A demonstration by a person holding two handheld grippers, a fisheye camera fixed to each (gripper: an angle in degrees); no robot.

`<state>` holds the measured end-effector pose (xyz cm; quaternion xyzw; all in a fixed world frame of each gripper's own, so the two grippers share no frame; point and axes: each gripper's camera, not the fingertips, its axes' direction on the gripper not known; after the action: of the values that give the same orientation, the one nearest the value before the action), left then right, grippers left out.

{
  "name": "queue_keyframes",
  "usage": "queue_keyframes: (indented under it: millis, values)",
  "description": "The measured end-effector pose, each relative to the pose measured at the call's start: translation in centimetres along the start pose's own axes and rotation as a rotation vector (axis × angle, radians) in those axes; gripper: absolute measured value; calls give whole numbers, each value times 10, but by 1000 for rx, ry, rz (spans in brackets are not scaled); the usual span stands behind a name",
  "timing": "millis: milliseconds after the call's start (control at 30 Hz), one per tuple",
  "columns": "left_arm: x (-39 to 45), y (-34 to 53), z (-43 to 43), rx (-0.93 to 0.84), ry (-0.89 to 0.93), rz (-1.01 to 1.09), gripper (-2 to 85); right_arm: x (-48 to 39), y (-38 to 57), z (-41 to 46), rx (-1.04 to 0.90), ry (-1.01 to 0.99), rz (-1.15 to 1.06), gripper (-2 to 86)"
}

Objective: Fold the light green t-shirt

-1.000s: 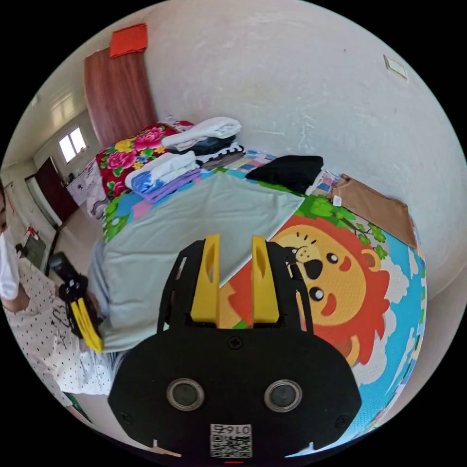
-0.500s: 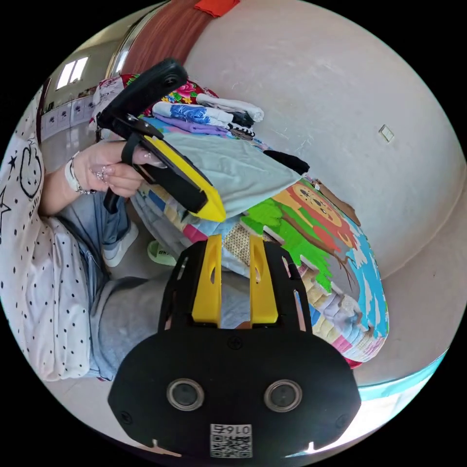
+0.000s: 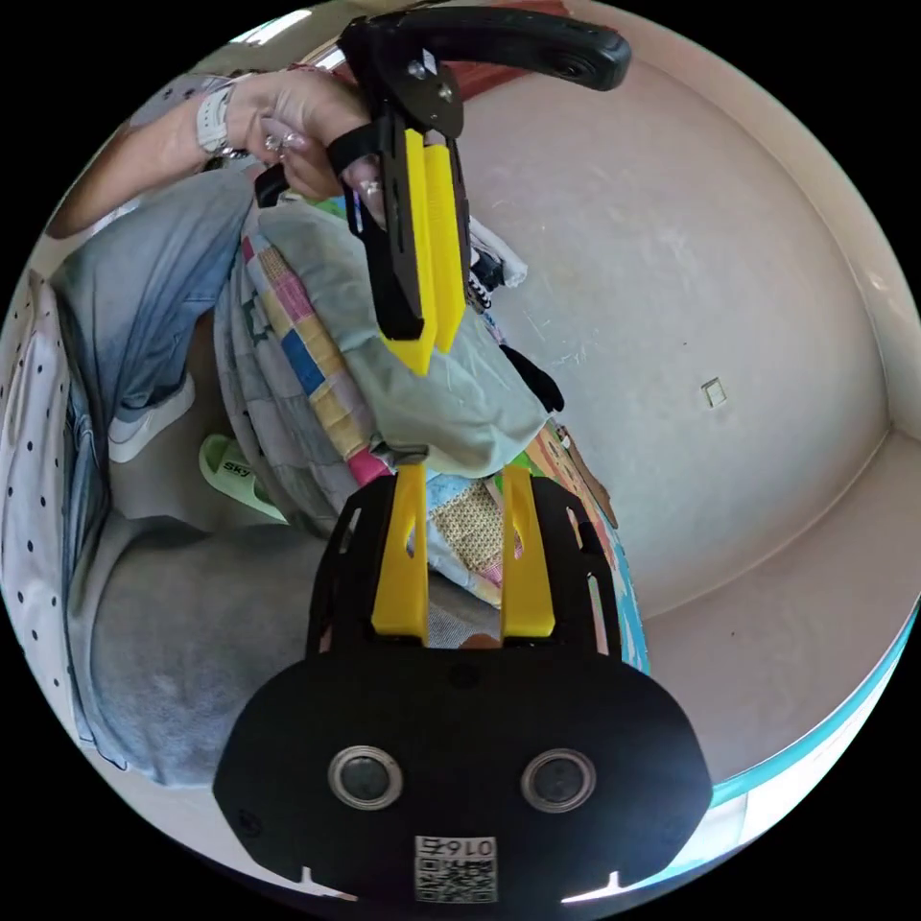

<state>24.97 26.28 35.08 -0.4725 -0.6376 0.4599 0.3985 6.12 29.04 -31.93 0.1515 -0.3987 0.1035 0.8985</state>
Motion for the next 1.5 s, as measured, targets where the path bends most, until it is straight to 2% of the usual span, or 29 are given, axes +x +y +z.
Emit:
queue_keyframes:
  millis: [133, 200, 300, 400, 567, 767, 867, 967, 1133, 1367, 1500]
  values:
    - [16, 27, 6, -142, -133, 13, 71, -48, 13, -6, 28, 116, -189, 91]
    - [38, 44, 15, -272, -293, 91, 84, -66, 21, -9, 60, 183, -272, 82]
    - [77, 59, 15, -314, -443, 234, 85, -91, 33, -12, 106, 294, -393, 32]
    - [118, 66, 10, -283, -581, 392, 86, -96, 38, -18, 124, 248, -416, 5]
    - [170, 61, 13, -247, -637, 552, 95, -41, 34, -35, 156, 28, -126, -3]
    - [227, 46, 23, -205, -779, 726, 99, 36, 44, -35, 144, -177, 113, -3]
    - [239, 40, 33, -242, -870, 712, 102, 62, 57, -31, 161, -313, 201, -3]
    - [242, 35, 34, -253, -871, 641, 97, 82, 72, -27, 178, -416, 276, -3]
    - [254, 30, 29, -233, -801, 560, 93, 108, 85, -20, 202, -495, 357, -3]
    - [259, 9, 40, -212, -871, 485, 83, 146, 91, -6, 227, -572, 425, -2]
    - [255, 9, 50, -242, -938, 585, 82, 155, 98, -6, 224, -573, 425, -2]
